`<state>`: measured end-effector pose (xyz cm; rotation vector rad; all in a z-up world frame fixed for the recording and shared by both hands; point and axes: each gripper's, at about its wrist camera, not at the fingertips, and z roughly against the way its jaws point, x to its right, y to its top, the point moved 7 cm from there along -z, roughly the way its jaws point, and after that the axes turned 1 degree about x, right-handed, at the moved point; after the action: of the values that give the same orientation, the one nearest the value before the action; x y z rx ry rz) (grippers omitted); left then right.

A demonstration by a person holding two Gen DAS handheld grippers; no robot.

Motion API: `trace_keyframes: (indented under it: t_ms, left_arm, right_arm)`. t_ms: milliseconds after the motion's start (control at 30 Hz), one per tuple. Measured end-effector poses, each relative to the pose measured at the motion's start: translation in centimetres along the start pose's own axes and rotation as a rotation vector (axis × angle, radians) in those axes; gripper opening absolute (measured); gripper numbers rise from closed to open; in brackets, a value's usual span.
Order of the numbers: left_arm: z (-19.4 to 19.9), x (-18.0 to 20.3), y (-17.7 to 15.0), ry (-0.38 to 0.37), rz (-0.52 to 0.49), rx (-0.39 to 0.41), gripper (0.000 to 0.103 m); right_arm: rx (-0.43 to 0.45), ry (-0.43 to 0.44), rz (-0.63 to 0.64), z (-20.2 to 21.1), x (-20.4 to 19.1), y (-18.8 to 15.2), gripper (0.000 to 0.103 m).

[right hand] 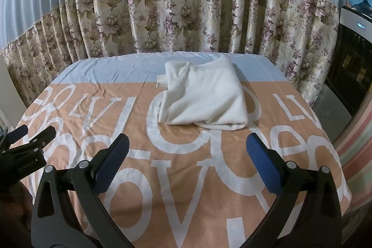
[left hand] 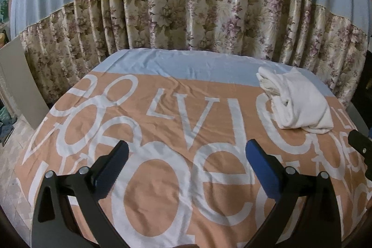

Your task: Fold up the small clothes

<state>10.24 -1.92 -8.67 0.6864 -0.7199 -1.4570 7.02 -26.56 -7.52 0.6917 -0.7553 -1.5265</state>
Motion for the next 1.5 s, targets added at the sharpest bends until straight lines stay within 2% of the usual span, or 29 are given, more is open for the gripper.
trace_keyframes:
  t_ms: [600, 1500]
  left_arm:
    - [-0.22, 0.19, -0.43, -0.031, 0.002, -0.022, 0.101]
    - [0.0, 0.38, -0.45, -0.029, 0.001, -0.017, 0.101]
  right_arm:
    - [-0.012, 0.009, -0.005, -0.34, -0.04, 0.05, 0.1]
    - [-0.017, 0.011, -0.004, -0.48, -0.45, 0.03, 0.1]
